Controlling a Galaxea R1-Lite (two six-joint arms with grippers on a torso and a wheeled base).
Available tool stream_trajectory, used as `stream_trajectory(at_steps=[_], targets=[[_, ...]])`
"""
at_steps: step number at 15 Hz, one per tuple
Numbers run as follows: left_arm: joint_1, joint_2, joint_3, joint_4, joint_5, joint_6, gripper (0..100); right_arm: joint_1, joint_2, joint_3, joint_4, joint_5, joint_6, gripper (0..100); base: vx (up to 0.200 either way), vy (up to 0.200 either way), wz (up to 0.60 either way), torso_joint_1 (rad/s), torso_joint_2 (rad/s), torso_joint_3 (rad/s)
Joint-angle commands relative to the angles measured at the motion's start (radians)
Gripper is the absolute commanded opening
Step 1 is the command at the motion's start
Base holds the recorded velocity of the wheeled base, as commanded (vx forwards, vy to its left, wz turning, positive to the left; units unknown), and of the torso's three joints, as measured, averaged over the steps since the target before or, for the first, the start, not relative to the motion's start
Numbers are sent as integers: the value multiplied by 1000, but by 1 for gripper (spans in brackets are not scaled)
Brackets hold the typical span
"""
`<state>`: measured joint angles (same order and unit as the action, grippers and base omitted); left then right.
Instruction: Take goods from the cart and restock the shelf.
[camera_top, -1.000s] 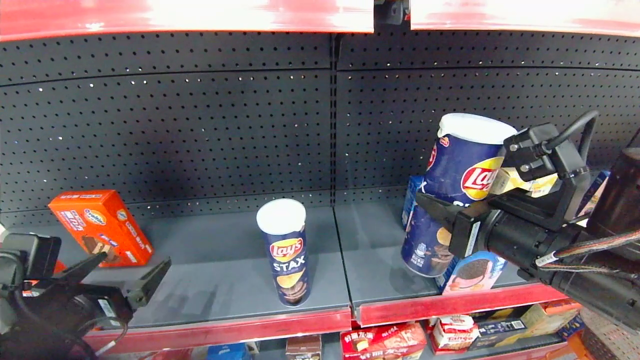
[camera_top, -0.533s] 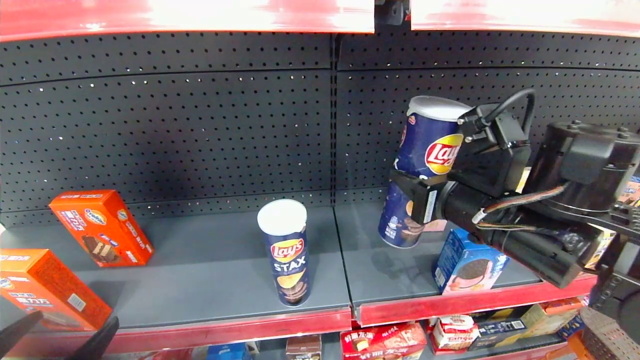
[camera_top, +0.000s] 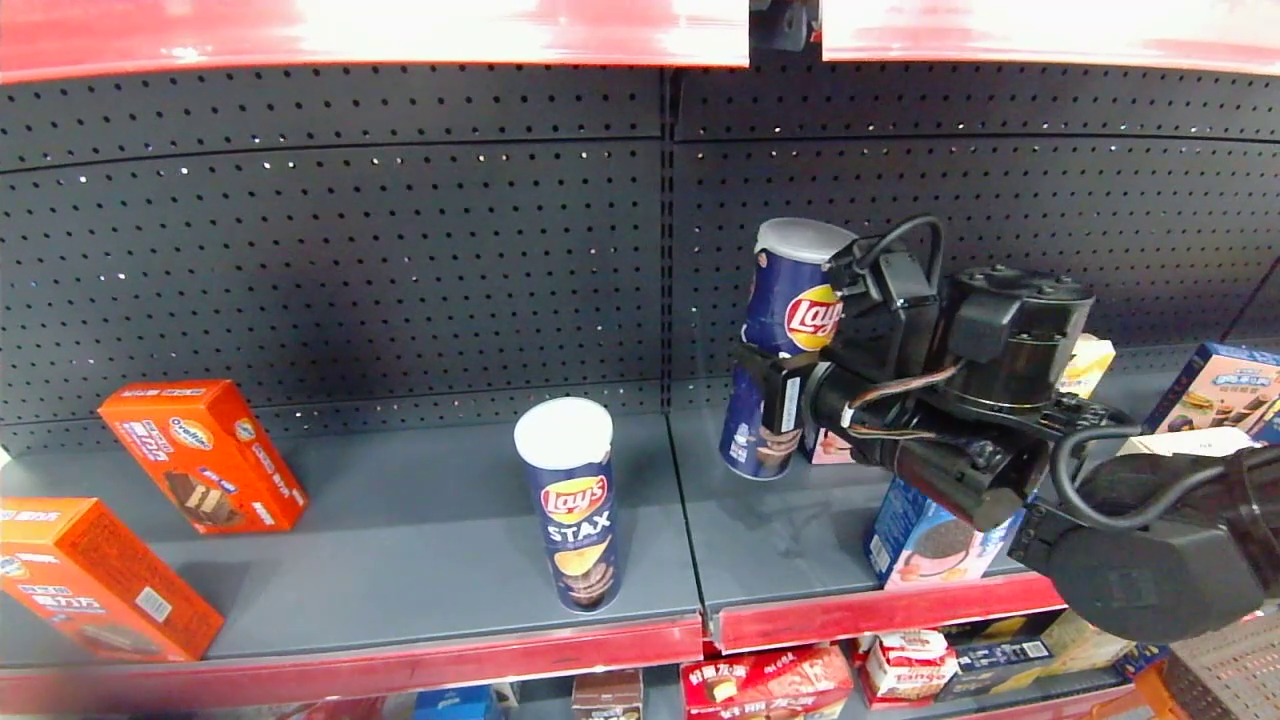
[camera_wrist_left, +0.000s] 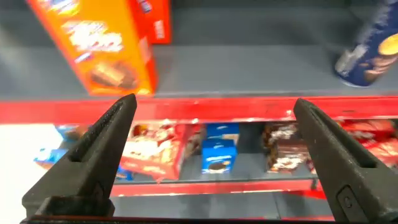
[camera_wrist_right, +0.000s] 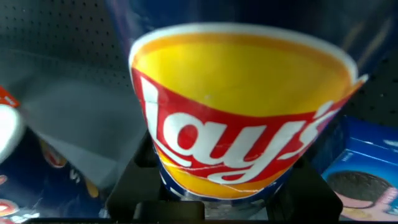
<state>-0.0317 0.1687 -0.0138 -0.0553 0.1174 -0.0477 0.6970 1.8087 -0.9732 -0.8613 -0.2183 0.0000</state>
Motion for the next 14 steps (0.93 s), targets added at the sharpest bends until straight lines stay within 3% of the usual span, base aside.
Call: stream_trajectory(at_steps=[1, 11, 14], targets=[[38, -166, 2, 43, 25, -4, 100, -2, 67, -33, -1, 4, -5, 0, 0, 0, 0, 0, 0, 0], [38, -169, 5, 45, 44, -18, 100, -13, 115, -36, -39, -50, -20, 0, 0, 0, 0, 0, 0, 0], [38, -169, 3, 45, 44, -20, 100, -4, 115, -42, -33, -33, -23, 0, 0, 0, 600, 4, 2, 4]])
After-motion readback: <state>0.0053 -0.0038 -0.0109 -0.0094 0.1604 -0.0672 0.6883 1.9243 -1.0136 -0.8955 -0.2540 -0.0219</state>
